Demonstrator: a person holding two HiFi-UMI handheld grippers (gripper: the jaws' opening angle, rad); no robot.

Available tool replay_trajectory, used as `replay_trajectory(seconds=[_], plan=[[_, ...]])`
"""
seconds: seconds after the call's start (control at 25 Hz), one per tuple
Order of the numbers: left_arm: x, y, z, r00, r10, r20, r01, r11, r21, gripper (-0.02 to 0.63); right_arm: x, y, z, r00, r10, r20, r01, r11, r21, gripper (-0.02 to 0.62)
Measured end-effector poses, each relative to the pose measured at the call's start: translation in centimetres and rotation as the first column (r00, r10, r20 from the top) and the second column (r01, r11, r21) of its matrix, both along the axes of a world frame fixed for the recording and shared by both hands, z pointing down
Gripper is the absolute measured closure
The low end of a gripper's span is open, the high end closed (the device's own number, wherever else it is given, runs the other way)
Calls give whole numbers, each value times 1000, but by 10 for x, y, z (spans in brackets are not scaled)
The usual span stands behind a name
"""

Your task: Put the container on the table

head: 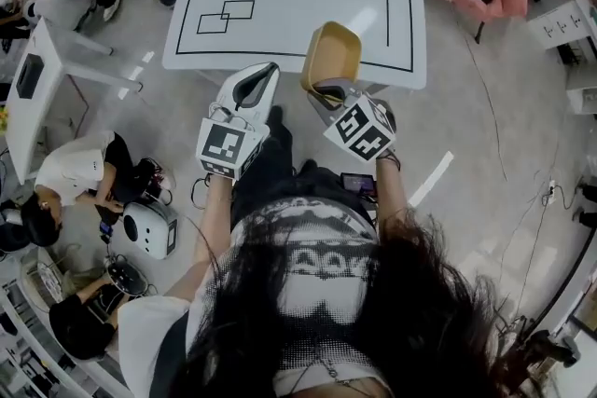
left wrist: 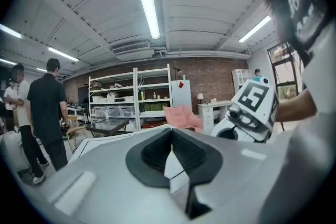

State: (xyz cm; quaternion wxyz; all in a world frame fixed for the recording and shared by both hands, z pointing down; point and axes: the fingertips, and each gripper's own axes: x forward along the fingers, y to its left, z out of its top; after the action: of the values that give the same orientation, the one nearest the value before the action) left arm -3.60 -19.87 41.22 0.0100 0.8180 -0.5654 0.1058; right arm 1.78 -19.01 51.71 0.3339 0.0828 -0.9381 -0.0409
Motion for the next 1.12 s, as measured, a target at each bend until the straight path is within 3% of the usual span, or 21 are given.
replay_trajectory(seconds=[0.6, 0.92, 1.12], plan=[[-91, -118, -10, 990, 140, -12, -140, 990, 10, 606, -74, -127, 25, 982, 157, -106, -159, 987, -12, 580], [-122, -173, -21, 977, 214, -24, -214, 977, 11, 606, -84, -211, 47, 943, 242, -227, -244, 970, 18, 580], [-142, -207, -18, 959, 281, -42, -281, 960, 6, 606, -83, -255, 74, 898, 285, -334, -297, 955, 17, 580]])
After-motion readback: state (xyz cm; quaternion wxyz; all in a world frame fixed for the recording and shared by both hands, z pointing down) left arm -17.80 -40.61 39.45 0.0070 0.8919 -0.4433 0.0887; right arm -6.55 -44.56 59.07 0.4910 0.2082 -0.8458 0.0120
